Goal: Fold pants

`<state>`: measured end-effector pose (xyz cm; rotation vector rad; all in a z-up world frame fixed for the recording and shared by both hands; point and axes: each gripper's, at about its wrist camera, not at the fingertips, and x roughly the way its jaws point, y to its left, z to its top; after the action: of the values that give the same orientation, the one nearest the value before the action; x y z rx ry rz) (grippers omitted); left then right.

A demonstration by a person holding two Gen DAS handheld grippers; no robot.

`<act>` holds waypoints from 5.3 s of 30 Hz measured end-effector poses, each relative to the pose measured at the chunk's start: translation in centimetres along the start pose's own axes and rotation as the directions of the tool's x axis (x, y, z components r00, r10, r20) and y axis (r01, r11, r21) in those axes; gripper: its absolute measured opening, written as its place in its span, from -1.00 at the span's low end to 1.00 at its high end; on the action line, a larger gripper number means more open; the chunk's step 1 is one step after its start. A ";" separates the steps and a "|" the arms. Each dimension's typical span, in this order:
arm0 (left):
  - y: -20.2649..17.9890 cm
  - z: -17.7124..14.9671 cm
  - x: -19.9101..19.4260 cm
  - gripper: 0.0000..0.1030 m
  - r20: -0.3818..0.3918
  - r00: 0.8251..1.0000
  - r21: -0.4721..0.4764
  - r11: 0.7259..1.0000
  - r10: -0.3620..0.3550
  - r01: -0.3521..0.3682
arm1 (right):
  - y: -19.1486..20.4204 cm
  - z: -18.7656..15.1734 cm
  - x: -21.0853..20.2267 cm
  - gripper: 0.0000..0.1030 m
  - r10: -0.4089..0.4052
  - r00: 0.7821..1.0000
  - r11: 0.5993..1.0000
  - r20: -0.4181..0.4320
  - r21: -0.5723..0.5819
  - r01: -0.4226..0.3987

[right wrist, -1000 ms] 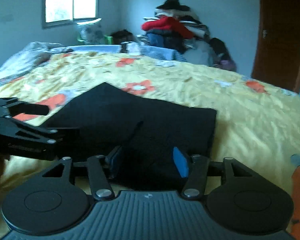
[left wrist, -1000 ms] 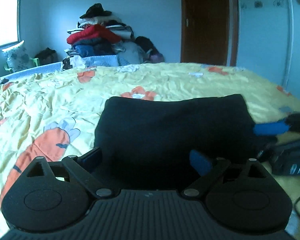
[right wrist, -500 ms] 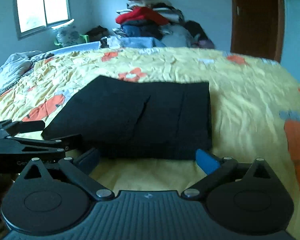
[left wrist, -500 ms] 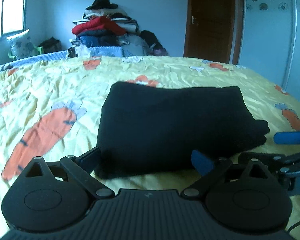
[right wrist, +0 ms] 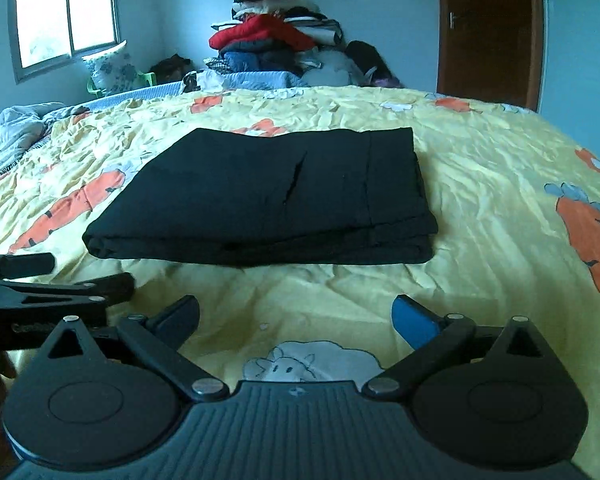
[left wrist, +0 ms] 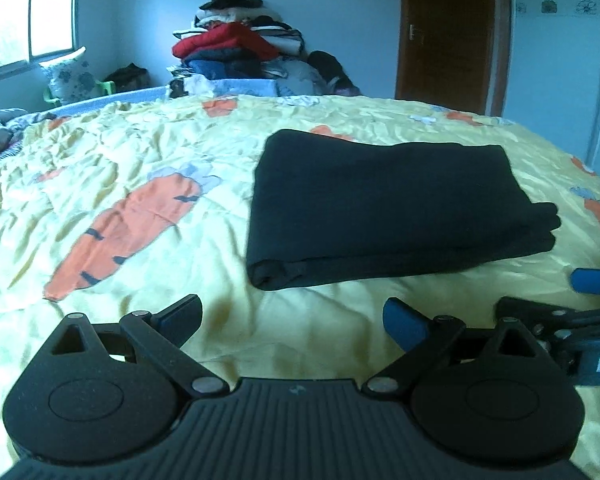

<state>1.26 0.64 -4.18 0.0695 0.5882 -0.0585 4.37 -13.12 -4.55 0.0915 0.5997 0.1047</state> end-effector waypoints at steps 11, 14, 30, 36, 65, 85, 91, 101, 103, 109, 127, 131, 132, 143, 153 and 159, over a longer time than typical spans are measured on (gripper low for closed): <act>0.5 -0.1 0.9 0.99 -0.068 0.998 -0.025 1.000 0.010 -0.012 | -1.4 -0.2 0.9 1.00 -0.029 0.999 0.999 -0.025 0.016 0.029; 0.0 -0.2 0.9 1.00 -0.066 0.997 0.001 1.000 0.026 -0.026 | -1.2 -0.4 1.2 1.00 -0.039 0.998 0.999 -0.043 -0.007 0.039; 0.4 -0.2 1.1 1.00 -0.076 0.997 -0.031 0.999 0.010 -0.012 | -1.0 -0.5 1.4 1.00 -0.053 0.997 0.998 -0.050 -0.032 0.052; 0.4 -0.2 1.1 1.00 -0.076 0.997 -0.031 0.999 0.010 -0.012 | -1.0 -0.5 1.4 1.00 -0.054 0.997 0.998 -0.050 -0.033 0.052; 0.2 -0.4 0.9 1.00 -0.080 0.996 -0.064 0.997 0.045 -0.050 | -0.6 -0.5 1.4 1.00 -0.058 0.997 0.998 -0.051 -0.041 0.056; 0.2 -0.4 0.9 1.00 -0.080 0.996 -0.064 0.997 0.045 -0.050 | -0.4 -0.5 1.5 1.00 -0.061 0.997 0.997 -0.052 -0.049 0.058; 0.2 -0.4 0.9 1.00 -0.080 0.996 -0.064 0.997 0.044 -0.050 | -0.4 -0.5 1.5 1.00 -0.060 0.997 0.997 -0.052 -0.048 0.058; 0.2 -0.4 0.9 1.00 -0.080 0.996 -0.064 0.997 0.045 -0.050 | -0.4 -0.5 1.4 1.00 -0.060 0.997 0.997 -0.052 -0.047 0.058; 0.2 -0.4 0.9 1.00 -0.080 0.996 -0.064 0.997 0.045 -0.050 | -0.4 -0.5 1.4 1.00 -0.060 0.997 0.997 -0.052 -0.047 0.058; 0.2 -0.4 0.9 1.00 -0.080 0.996 -0.064 0.997 0.045 -0.050 | -0.3 -0.5 1.4 1.00 -0.060 0.997 0.997 -0.052 -0.047 0.058; 0.2 -0.4 0.9 1.00 -0.080 0.996 -0.064 0.997 0.045 -0.050 | -0.4 -0.5 1.4 1.00 -0.060 0.997 0.997 -0.052 -0.047 0.057; 0.2 -0.4 0.9 1.00 -0.080 0.996 -0.064 0.997 0.045 -0.050 | -0.4 -0.5 1.4 1.00 -0.060 0.997 0.997 -0.052 -0.047 0.057; 0.2 -0.4 0.9 1.00 -0.080 0.996 -0.064 0.997 0.045 -0.050 | -0.5 -0.5 1.4 1.00 -0.059 0.997 0.997 -0.052 -0.047 0.057; 0.2 -0.4 0.9 1.00 -0.080 0.996 -0.064 0.997 0.045 -0.050 | -0.5 -0.5 1.4 1.00 -0.059 0.997 0.997 -0.052 -0.047 0.057; 0.2 -0.4 0.9 1.00 -0.080 0.996 -0.064 0.997 0.045 -0.050 | -0.5 -0.5 1.4 1.00 -0.059 0.997 0.997 -0.052 -0.047 0.057; 0.2 -0.4 0.9 1.00 -0.080 0.996 -0.063 0.997 0.045 -0.050 | -0.5 -0.5 1.4 1.00 -0.059 0.997 0.997 -0.051 -0.047 0.057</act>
<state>1.79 0.85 -5.00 0.0223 0.6666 0.0096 5.30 -13.41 -5.83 0.0275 0.6519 0.0646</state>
